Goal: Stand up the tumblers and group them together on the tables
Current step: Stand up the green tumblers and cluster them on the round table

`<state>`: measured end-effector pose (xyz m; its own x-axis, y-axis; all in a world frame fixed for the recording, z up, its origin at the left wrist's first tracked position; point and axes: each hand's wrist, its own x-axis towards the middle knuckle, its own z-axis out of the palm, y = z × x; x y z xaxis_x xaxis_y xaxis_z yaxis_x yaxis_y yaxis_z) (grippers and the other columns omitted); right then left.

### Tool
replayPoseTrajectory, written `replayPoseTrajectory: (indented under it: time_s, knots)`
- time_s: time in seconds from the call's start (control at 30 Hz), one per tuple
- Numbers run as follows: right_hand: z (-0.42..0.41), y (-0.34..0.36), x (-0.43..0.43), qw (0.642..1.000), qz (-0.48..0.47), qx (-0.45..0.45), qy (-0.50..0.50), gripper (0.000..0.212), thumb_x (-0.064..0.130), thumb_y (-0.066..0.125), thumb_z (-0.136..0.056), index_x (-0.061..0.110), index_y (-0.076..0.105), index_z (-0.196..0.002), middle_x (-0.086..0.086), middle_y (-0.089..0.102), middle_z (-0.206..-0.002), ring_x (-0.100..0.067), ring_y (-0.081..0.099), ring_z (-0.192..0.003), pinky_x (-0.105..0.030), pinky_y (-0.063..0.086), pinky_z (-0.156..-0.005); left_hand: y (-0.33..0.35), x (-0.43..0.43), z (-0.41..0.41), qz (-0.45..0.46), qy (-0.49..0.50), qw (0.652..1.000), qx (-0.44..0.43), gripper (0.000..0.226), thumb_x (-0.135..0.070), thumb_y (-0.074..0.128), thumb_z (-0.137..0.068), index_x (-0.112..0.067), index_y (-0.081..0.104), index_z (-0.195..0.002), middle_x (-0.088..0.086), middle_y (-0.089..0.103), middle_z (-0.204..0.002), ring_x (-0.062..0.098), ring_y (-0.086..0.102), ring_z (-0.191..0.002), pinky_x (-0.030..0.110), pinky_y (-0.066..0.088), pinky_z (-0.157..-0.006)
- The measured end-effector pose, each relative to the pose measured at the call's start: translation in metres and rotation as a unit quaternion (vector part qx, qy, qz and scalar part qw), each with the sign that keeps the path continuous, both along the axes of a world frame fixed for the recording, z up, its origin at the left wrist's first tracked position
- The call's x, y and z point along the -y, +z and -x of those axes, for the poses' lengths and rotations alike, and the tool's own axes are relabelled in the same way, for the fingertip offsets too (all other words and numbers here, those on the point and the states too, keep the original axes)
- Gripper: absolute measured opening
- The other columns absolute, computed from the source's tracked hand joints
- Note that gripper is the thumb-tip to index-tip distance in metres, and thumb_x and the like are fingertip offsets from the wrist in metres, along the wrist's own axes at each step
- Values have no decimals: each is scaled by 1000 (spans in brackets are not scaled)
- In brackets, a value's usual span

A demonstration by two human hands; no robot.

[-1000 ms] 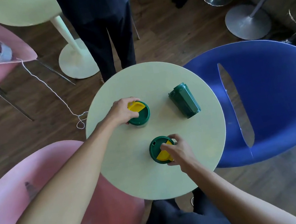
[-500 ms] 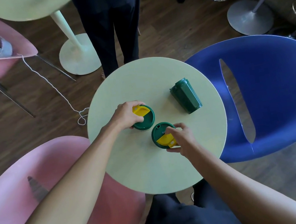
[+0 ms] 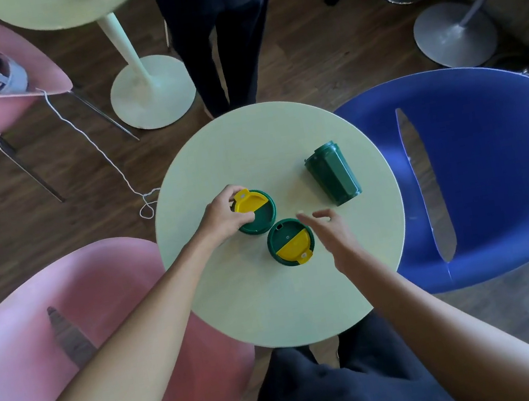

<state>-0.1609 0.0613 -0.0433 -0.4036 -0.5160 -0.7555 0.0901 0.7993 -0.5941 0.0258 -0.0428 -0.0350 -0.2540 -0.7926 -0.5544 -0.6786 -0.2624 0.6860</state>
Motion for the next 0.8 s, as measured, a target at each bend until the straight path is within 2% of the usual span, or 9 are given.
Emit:
replayPoseTrajectory:
  time_s: [0.1,0.17,0.3,0.43,0.53,0.6,0.67,0.73,0.8]
  knots:
    - [26,-3,26,991,55,-115,41,51,40,68,-79,14,57,-122,-10,59,-121,-24,59,-103,-39,52,-87,-7,-7,-1,-17,53,998,-25,57,-22,72,-66,-28,61,-122,1,66,-117,23,62,-111,38,53,-96]
    - [45,-7,51,978,53,-181,85,55,40,64,-74,19,56,-124,-11,54,-122,-30,57,-108,-48,53,-93,-12,-11,1,-20,87,995,-40,62,-25,70,-62,-29,62,-123,2,68,-115,23,65,-107,37,53,-94]
    - [78,-18,105,938,21,-278,207,62,43,68,-78,29,44,-134,-12,47,-133,-33,47,-121,-49,44,-102,-15,-19,5,-33,151,984,-89,65,-20,67,-64,-26,61,-128,-2,67,-110,13,64,-94,16,51,-79]
    - [95,-33,136,900,-61,-266,339,74,51,75,-76,35,40,-138,-14,44,-135,-36,43,-125,-51,42,-104,-20,-24,6,-34,180,975,-123,57,-5,69,-78,-25,60,-130,-9,66,-107,5,63,-91,4,47,-72]
    - [98,-40,142,889,-81,-254,373,67,45,80,-73,31,44,-129,-16,47,-125,-39,53,-110,-49,50,-94,-23,-25,5,-40,189,972,-131,55,3,65,-84,-29,61,-128,-12,65,-104,3,62,-89,2,47,-71]
    - [99,-40,140,885,-62,-260,381,61,41,80,-72,30,46,-122,-13,47,-116,-39,56,-103,-49,54,-87,-24,-26,5,-43,188,972,-134,55,1,66,-83,-32,61,-127,-9,66,-105,6,62,-90,3,47,-72]
    - [100,-38,134,881,-31,-259,394,61,42,80,-69,33,46,-118,-9,46,-109,-38,56,-102,-50,54,-88,-25,-26,4,-44,190,972,-133,55,0,66,-83,-32,61,-128,-7,66,-107,7,62,-90,4,47,-72]
    - [98,-35,128,887,18,-239,395,64,41,81,-65,36,45,-118,-7,46,-110,-35,55,-100,-46,52,-86,-24,-25,5,-41,192,972,-131,55,0,66,-84,-33,62,-127,-6,67,-107,6,62,-90,2,46,-71]
    - [94,-30,122,894,80,-203,393,69,32,83,-65,32,44,-122,-6,45,-114,-28,52,-98,-37,48,-78,-24,-26,5,-41,194,971,-131,55,1,66,-84,-32,62,-127,-6,67,-107,5,62,-89,1,46,-72]
